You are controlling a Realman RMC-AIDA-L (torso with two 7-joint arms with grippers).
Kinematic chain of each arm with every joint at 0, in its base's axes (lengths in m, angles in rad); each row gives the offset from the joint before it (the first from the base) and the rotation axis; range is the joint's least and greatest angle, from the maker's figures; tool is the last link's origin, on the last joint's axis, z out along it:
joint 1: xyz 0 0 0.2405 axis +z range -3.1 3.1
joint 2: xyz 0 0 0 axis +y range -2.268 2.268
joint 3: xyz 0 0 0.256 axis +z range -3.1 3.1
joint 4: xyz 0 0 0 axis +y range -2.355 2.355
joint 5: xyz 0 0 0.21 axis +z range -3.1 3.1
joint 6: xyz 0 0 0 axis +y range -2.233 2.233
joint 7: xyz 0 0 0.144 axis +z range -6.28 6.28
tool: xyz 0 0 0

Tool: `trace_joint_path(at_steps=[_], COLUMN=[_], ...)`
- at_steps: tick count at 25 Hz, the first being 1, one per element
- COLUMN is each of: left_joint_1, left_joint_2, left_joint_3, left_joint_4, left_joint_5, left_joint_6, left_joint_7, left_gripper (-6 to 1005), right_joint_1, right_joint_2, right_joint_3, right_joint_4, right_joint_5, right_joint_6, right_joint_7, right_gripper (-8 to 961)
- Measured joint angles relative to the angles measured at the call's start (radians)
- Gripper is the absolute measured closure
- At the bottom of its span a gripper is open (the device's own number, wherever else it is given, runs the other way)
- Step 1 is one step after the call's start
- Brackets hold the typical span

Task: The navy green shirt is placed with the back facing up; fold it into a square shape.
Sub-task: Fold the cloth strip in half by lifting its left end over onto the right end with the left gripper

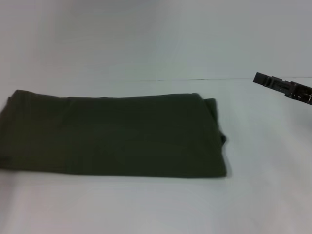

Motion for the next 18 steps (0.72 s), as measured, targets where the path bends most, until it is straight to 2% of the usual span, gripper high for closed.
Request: trace_joint_path(at_steps=[6, 12, 18], left_joint_1=[0.009, 0.009, 0.006], left_joint_2=[0.007, 0.008, 0.008], left_joint_3=[-0.019, -0.017, -0.011], left_joint_4=[0.018, 0.018, 0.018], left_joint_5=[0.013, 0.016, 0.016], left_joint_6=[0.004, 0.004, 0.013], left_joint_7=[0.002, 0.0, 0.001], left_gripper=[965, 965, 965], right_joint_1=[-0.006, -0.015, -0.015], right_joint_2=[-0.003, -0.016, -0.041], right_joint_3=[-0.06, -0.225, -0.318], right_joint_4=[0.001, -0.006, -0.009], right_joint_5=[-0.001, -0.004, -0.053], right_joint_6=[-0.002, -0.084, -0.149], right_joint_7=[-0.041, -0.189, -0.212], right_gripper=[40, 39, 45])
